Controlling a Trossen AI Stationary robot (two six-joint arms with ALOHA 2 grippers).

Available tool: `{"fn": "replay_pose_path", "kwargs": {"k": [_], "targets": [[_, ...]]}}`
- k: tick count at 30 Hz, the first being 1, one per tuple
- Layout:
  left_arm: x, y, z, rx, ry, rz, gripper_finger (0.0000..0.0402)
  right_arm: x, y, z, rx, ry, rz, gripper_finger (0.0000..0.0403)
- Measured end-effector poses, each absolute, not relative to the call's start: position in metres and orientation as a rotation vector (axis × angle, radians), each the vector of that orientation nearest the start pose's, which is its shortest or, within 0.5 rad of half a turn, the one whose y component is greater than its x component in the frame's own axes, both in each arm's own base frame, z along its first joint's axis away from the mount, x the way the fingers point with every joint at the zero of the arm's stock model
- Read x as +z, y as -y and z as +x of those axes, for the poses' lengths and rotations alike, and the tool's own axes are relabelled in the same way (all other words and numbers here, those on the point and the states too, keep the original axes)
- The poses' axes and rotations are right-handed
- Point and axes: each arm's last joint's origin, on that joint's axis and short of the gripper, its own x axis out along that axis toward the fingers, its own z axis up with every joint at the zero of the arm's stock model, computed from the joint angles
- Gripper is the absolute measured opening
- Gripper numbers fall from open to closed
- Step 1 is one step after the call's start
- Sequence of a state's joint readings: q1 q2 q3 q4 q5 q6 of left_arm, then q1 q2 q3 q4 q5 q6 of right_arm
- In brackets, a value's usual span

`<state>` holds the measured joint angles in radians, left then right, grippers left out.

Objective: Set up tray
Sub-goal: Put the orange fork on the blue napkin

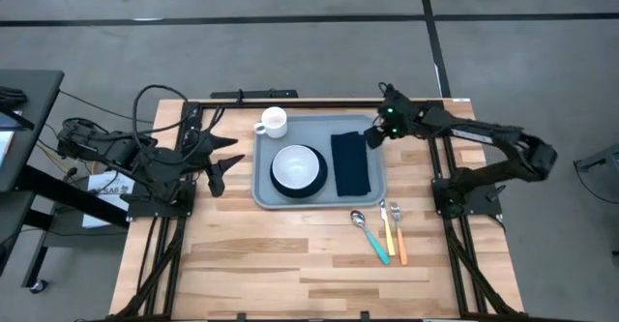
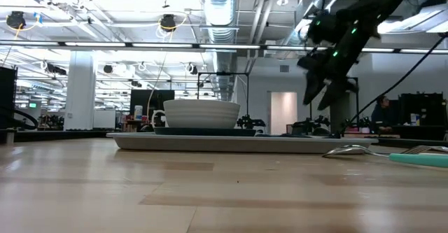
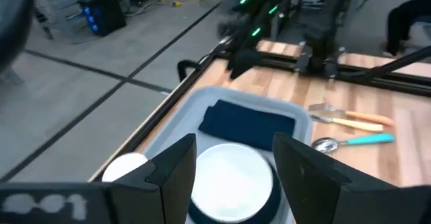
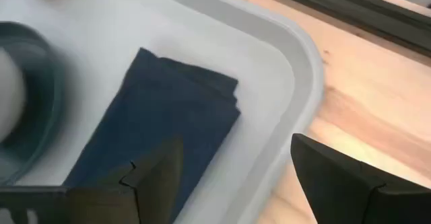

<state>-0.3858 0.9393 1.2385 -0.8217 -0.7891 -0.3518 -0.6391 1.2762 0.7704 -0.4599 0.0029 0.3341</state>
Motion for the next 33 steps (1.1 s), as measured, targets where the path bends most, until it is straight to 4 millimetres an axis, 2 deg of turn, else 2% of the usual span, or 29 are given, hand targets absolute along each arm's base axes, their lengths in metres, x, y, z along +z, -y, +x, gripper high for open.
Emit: {"fn": "replay_pose_path", "kwargs": {"k": [8,14,21,29,33], "targets": [[0.341,0.037,0.144,0.407,-0.269,-0.150,0.0187,0.246,0.099,0.171,-0.692,-0.779,0.661,0.0270],[0.290,0.039,0.140,0.261,-0.182,-0.216,0.0187,0.260,0.069,0.174,-0.543,-0.720,0.647,0.0270],[0.244,0.037,0.132,0.166,-0.076,-0.186,0.0187,0.265,0.043,0.190,-0.392,-0.677,0.614,0.0270],[0.215,0.037,0.124,0.045,-0.056,-0.168,0.0187,0.255,0.024,0.202,-0.402,-0.725,0.669,0.0270],[0.204,0.036,0.118,-0.002,-0.031,-0.175,0.0187,0.248,0.011,0.205,-0.376,-0.803,0.769,0.0270]]}}
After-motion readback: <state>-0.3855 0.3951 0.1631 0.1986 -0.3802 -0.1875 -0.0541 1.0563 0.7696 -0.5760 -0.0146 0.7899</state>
